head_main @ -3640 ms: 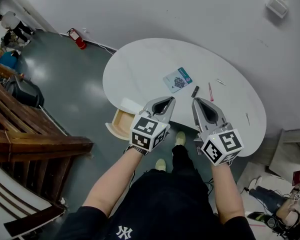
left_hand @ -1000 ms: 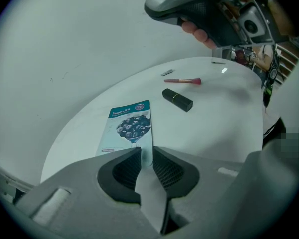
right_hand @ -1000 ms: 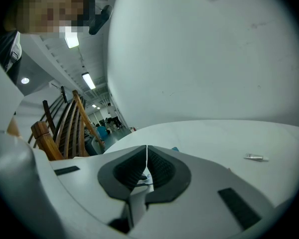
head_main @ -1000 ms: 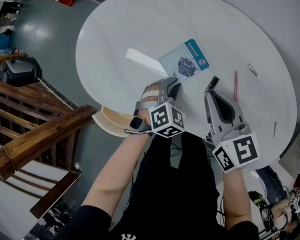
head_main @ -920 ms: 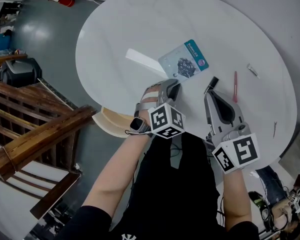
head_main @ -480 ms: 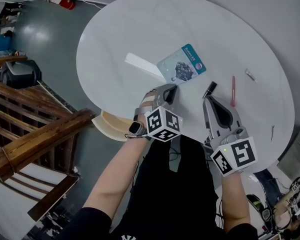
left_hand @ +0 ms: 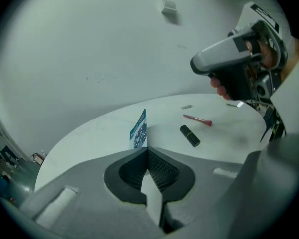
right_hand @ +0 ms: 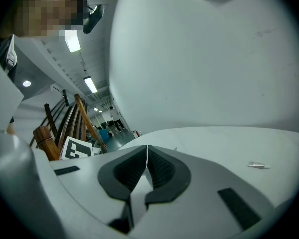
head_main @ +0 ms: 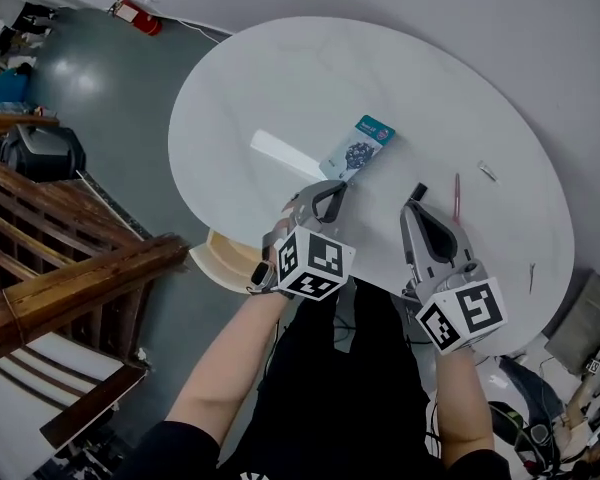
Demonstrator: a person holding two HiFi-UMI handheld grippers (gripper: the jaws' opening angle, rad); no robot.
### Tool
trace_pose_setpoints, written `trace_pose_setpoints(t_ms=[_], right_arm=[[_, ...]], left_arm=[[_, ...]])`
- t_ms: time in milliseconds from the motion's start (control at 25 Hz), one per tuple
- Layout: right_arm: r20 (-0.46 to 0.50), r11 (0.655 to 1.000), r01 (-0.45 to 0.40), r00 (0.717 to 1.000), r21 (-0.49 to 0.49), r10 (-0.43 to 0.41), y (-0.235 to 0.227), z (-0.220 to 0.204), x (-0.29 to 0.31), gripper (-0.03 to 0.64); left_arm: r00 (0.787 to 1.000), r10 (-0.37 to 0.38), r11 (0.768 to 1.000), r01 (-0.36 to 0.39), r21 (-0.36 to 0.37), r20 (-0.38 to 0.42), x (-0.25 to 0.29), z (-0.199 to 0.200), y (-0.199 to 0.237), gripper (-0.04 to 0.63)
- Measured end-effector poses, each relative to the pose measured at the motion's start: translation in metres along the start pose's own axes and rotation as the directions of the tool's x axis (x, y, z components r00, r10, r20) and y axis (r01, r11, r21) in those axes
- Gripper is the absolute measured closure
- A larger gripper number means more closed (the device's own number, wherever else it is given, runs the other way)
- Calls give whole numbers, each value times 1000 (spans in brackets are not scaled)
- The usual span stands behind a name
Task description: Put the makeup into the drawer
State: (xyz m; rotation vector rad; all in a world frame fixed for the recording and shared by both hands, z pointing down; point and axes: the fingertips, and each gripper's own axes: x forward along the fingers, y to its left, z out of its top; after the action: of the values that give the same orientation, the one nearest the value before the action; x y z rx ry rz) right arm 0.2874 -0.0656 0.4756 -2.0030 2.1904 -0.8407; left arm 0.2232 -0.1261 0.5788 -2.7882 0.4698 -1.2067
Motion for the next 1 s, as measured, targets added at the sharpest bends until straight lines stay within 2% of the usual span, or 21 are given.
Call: trace_pose_setpoints(t_ms=[160,400,680,1000], right_arm=[[11,1000,-10,1000,-18,10,10,21,4,600],[20,999,-26,999,-43,27,32,31,4,600],[30,994,-67,997,-87,70,69,44,4,600],[19,983,-129,991,-129,133,120,53,14,600]], left_arm=[[999,5,998,-3,-57,31,-19,18,17,586],[997,0,988,12,-156,77,-53,22,28,586],[992,30,981,-6,-195,120,-104,25,37,586],[982,109,969,-70,-237,156,-169,18,59,586]])
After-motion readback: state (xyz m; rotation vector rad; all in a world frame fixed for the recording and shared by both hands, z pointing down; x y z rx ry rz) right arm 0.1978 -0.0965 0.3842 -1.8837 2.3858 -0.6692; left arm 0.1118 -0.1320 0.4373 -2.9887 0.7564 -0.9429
